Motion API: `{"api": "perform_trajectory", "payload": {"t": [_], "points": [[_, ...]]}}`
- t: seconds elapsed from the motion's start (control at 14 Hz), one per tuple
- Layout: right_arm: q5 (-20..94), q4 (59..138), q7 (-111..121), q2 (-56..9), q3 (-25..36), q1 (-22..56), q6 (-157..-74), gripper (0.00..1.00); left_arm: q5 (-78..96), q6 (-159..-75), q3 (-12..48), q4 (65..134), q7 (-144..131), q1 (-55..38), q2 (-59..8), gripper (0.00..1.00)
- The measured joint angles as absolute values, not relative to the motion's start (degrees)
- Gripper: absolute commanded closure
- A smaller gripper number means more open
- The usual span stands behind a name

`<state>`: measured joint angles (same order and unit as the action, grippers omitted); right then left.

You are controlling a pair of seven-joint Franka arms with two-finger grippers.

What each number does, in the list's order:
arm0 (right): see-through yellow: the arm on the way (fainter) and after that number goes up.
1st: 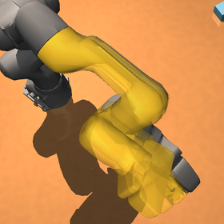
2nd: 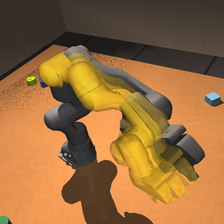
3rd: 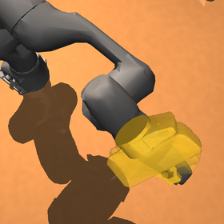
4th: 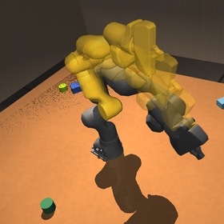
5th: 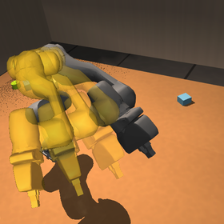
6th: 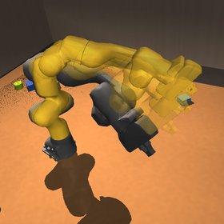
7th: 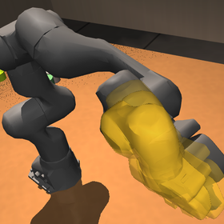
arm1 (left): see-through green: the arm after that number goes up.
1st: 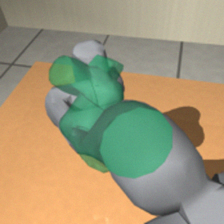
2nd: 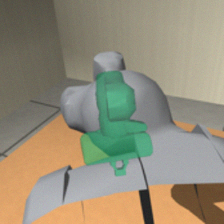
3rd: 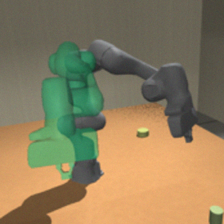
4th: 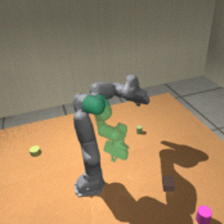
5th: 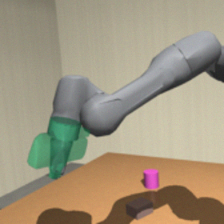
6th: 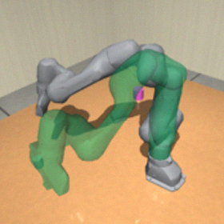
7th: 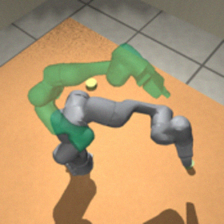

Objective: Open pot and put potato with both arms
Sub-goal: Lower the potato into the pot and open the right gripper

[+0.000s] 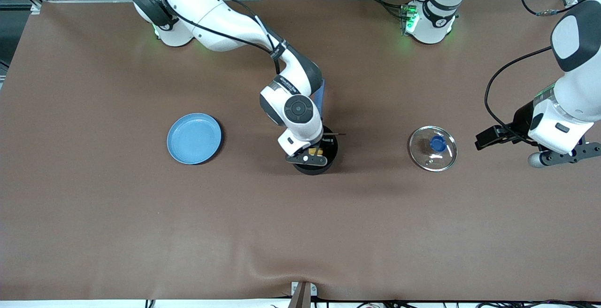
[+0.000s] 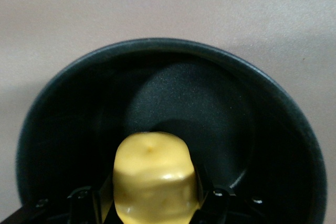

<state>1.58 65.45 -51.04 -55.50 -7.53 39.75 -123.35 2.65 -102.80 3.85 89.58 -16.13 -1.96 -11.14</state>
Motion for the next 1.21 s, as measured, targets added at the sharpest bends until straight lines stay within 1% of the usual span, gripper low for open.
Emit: {"api": "perform_trajectory", "payload": {"t": [0.14,0.21,0.36,0.43,0.5,0.57,0.93,1.21], "points": [[1.1,65.5,-51.3,-56.2,-7.5,39.8,-124.4,1.00,2.6,-102.8,3.9,89.1,-16.1,-2.0,-11.1,0.00],[1.0,65.4,-51.4,-56.5,-7.5,39.8,-124.8,0.95,2.6,-102.8,3.9,88.8,-16.1,-2.0,-11.1,0.00],[1.0,65.4,-51.5,-56.5,-7.5,39.8,-124.8,0.77,2.6,-102.8,3.9,88.6,-16.1,-1.9,-11.1,0.00],[0.9,65.4,-51.5,-56.5,-7.5,39.8,-124.8,0.61,2.6,-102.8,3.9,88.6,-16.1,-1.9,-11.1,0.00],[0.8,65.4,-51.5,-56.5,-7.5,39.8,-124.8,0.23,2.6,-102.8,3.9,88.6,-16.1,-1.9,-11.1,0.00],[0.6,65.3,-51.5,-56.5,-7.5,39.9,-124.8,0.00,2.6,-102.8,3.9,88.6,-16.1,-1.9,-11.1,0.00],[-0.1,64.7,-52.3,-56.6,-7.3,39.9,-124.6,0.00,2.6,-102.8,3.9,88.6,-16.1,-1.9,-11.1,0.00],[-0.1,61.8,-52.7,-55.9,-7.3,39.8,-119.8,0.00,2.6,-102.8,3.9,88.6,-16.1,-1.8,-11.1,0.00]]}}
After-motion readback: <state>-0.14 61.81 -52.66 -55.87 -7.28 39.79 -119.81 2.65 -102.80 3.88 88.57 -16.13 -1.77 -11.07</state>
